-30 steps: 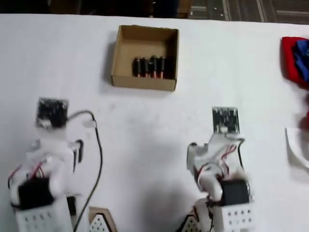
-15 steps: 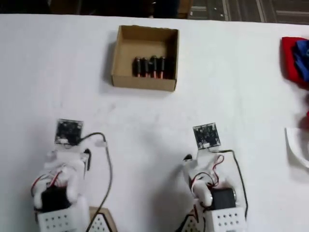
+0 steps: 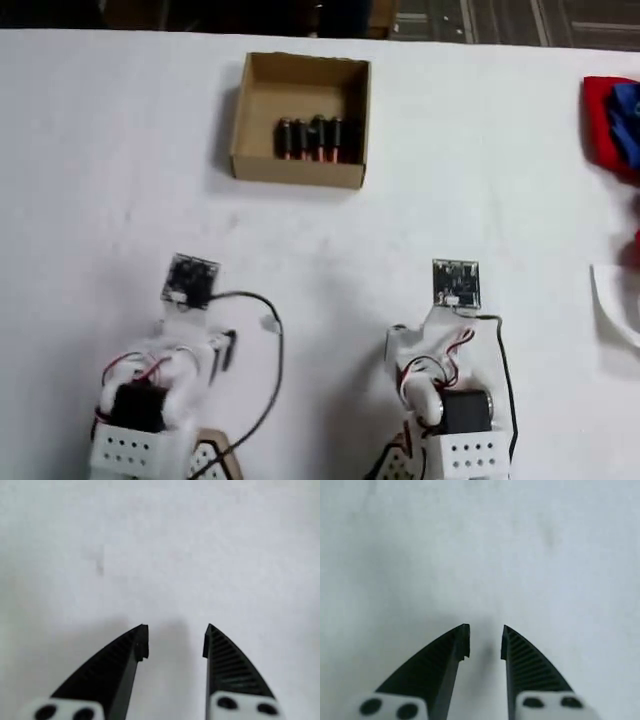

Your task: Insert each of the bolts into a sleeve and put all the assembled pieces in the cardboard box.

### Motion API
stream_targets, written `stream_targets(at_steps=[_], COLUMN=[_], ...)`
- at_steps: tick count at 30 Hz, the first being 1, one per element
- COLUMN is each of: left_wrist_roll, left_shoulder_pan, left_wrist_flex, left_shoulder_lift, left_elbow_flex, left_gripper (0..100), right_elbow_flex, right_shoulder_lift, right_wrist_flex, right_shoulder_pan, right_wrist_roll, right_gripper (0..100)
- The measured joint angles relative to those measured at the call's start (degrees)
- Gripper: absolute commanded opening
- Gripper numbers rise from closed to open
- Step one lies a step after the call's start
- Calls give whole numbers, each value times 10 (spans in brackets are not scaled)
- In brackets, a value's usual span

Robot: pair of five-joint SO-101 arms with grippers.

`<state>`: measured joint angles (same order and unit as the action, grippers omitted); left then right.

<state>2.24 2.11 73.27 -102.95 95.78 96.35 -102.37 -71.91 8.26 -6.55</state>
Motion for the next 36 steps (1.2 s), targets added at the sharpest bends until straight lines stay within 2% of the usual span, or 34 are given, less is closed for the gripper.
stream_targets(at_steps=[4, 11, 36], left_wrist_roll=[-35, -41, -41], left_shoulder_pan=[2, -79, -84], left_wrist_flex=[1, 1, 1], left_shoulder_lift=[0, 0, 0], left_elbow_flex=[0, 0, 1], left_gripper=[196, 196, 196], right_elbow_flex=[0, 0, 0], right_shoulder_lift=[0, 0, 0], right_wrist_flex=[-6, -6, -6], right_shoulder_pan=[0, 0, 0], right_wrist_roll=[0, 0, 0], right_gripper=[92, 92, 92])
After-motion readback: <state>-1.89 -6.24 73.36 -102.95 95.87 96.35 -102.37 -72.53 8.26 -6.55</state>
